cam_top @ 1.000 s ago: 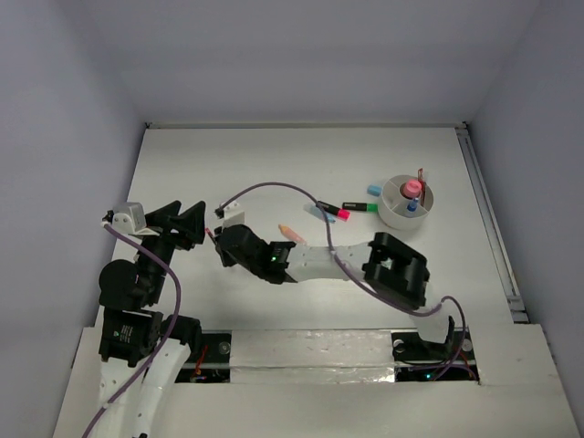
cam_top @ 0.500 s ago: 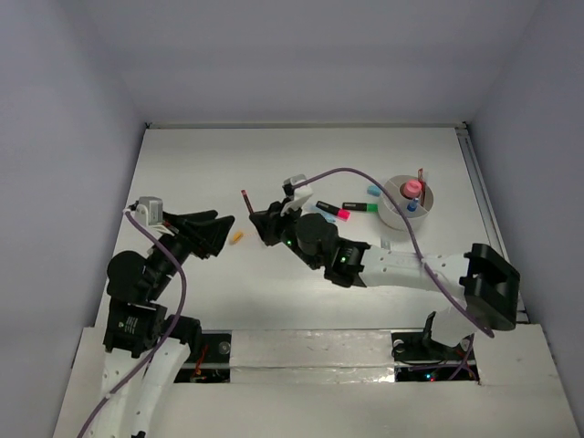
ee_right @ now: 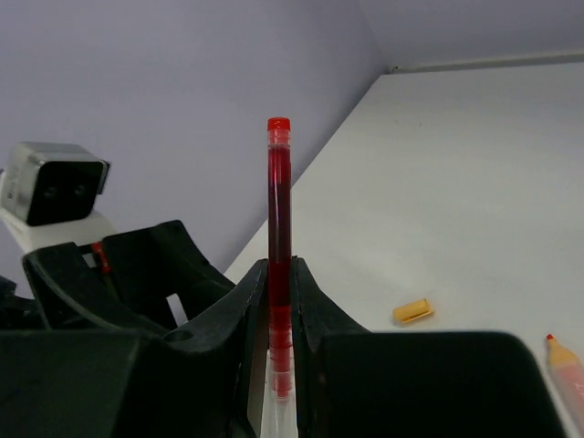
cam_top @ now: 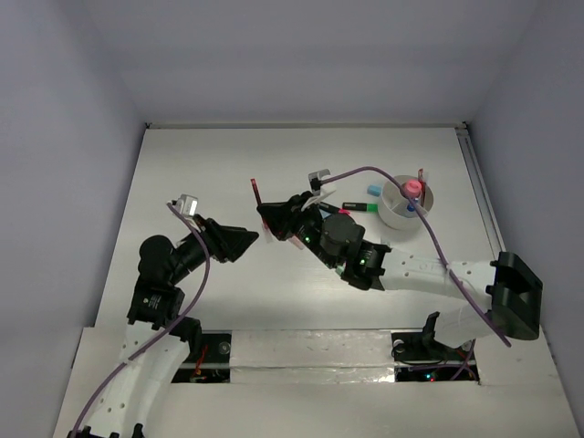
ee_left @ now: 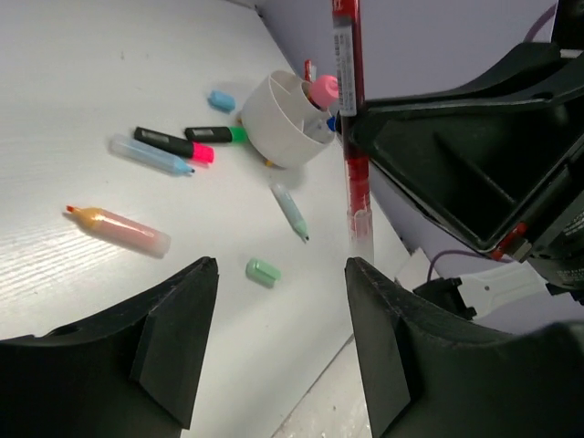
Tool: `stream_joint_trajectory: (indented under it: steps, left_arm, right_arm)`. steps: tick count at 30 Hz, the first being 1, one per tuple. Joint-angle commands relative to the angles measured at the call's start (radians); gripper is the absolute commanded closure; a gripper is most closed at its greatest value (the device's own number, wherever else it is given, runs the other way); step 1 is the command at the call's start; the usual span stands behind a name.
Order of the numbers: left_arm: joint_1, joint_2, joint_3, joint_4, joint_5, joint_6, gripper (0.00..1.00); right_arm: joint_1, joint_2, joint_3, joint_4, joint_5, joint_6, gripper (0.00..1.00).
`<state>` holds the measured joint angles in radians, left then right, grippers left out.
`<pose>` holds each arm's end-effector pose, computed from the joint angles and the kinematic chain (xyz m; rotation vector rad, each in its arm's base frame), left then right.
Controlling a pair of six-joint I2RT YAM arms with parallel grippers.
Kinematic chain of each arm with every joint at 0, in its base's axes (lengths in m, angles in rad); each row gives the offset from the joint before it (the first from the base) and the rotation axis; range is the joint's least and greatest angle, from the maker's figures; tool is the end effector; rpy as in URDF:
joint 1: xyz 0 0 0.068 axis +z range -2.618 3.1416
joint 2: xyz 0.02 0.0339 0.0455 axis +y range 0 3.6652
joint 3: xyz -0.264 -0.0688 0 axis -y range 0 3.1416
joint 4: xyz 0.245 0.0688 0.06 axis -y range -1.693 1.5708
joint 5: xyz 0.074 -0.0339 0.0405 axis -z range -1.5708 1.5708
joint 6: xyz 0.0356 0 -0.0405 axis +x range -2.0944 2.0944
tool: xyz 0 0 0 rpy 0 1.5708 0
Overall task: Sort the stationery into containers
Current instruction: Pick up the pen from the center of the board.
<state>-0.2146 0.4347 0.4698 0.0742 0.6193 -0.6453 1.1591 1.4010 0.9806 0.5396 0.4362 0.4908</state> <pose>0.1184 -0.0470 0.3045 0.2023 1.5781 -1.1326 0.1455 0.2955 0.3411 -0.1382 1.5415 1.0171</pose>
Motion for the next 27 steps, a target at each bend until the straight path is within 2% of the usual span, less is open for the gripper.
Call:
stream_joint_trajectory:
  steps: [1, 14, 18, 27]
  left_arm:
    - [-0.020, 0.001, -0.028, 0.180, 0.092, -0.051, 0.45]
    - [-0.138, 0.062, -0.049, 0.254, 0.037, -0.045, 0.45]
    - [-0.147, 0.079, -0.051, 0.256, 0.014, -0.034, 0.51]
    - [-0.157, 0.079, -0.049, 0.239, -0.043, -0.008, 0.52]
  right_arm:
    - [-0.002, 0.009, 0.004, 0.088, -0.027, 0.037, 1.00]
    - [-0.002, 0.092, 0.049, 0.100, -0.097, 0.094, 1.00]
    - [-0.002, 0.089, 0.041, 0.114, -0.103, 0.104, 1.00]
    - [-0.002, 0.049, -0.011, 0.169, -0.108, 0.134, 1.00]
